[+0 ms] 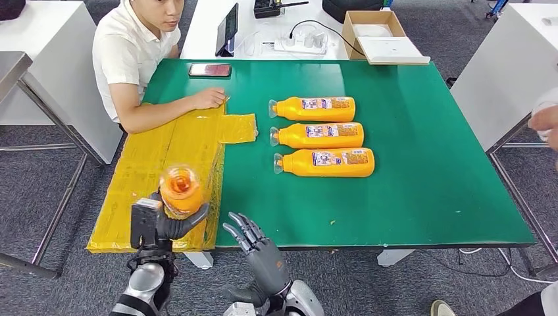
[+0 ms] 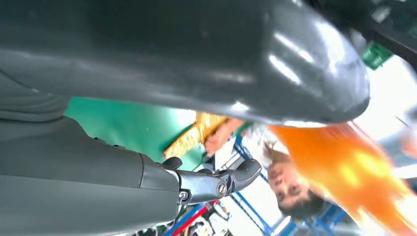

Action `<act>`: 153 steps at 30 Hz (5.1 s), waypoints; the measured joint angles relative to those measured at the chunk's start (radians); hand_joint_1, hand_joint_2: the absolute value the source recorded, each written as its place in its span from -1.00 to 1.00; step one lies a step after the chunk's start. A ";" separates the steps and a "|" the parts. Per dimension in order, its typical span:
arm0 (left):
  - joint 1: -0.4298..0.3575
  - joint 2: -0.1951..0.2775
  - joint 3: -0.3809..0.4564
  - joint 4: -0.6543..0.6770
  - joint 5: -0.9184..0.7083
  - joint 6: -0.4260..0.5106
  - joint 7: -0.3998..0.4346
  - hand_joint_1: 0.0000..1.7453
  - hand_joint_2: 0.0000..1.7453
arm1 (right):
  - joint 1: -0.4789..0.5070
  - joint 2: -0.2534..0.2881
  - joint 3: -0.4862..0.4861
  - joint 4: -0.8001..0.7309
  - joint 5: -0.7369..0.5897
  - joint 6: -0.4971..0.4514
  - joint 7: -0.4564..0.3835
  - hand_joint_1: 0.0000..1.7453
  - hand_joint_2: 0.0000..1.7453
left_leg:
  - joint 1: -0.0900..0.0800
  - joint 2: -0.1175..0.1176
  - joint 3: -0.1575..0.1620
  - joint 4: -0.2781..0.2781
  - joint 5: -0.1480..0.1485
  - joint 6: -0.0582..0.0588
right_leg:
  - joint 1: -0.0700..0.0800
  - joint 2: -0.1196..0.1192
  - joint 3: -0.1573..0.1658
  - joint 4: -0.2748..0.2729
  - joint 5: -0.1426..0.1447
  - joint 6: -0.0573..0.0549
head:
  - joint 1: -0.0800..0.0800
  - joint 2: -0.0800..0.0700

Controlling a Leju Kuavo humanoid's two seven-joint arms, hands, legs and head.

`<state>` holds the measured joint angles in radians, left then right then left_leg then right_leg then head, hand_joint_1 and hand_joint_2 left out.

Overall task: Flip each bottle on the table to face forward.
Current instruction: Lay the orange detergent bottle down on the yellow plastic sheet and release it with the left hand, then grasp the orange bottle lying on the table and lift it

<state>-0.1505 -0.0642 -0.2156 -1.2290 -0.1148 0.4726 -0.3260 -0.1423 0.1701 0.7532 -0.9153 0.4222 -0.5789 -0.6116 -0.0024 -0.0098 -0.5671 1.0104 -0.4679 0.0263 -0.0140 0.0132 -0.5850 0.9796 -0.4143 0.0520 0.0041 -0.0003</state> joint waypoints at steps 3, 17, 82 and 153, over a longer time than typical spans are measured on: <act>-0.042 0.055 0.057 0.071 -0.166 0.008 0.058 1.00 1.00 | 0.032 -0.012 -0.031 -0.078 -0.017 0.001 0.016 -1.00 -1.00 | 0.001 0.000 0.000 0.000 0.001 -0.001 | 0.000 0.000 -0.001 0.001 0.000 0.000 | 0.000 0.000; -0.420 0.275 0.115 0.504 -0.955 -0.214 0.407 1.00 1.00 | 0.107 -0.006 -0.151 -0.232 -0.059 0.083 0.004 -1.00 -1.00 | 0.001 0.001 -0.002 0.000 0.005 -0.005 | 0.001 0.000 -0.005 0.003 0.004 -0.007 | 0.000 0.000; -0.467 0.291 -0.098 0.657 -0.718 -0.503 0.257 0.56 1.00 | 0.075 0.025 -0.179 -0.099 -0.148 0.116 -0.053 -1.00 -1.00 | -0.002 -0.010 0.013 -0.001 0.008 -0.006 | -0.002 -0.008 0.014 0.005 0.003 -0.008 | 0.000 0.000; 0.052 -0.029 -0.127 -0.280 -0.095 -0.152 -0.308 -1.00 1.00 | 0.096 -0.008 -0.311 -0.067 0.301 -0.056 -0.027 -1.00 1.00 | -0.003 -0.011 -0.008 0.000 0.009 -0.003 | -0.003 -0.012 -0.008 0.004 0.004 -0.007 | 0.000 0.000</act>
<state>-0.0984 -0.0928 -0.3422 -1.5090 -0.2101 0.3204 -0.6340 -0.0463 0.1623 0.4424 -0.9823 0.7230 -0.6349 -0.6386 -0.0057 -0.0205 -0.5753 1.0105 -0.4590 0.0231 -0.0168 0.0014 -0.5933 0.9840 -0.4104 0.0455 0.0037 -0.0001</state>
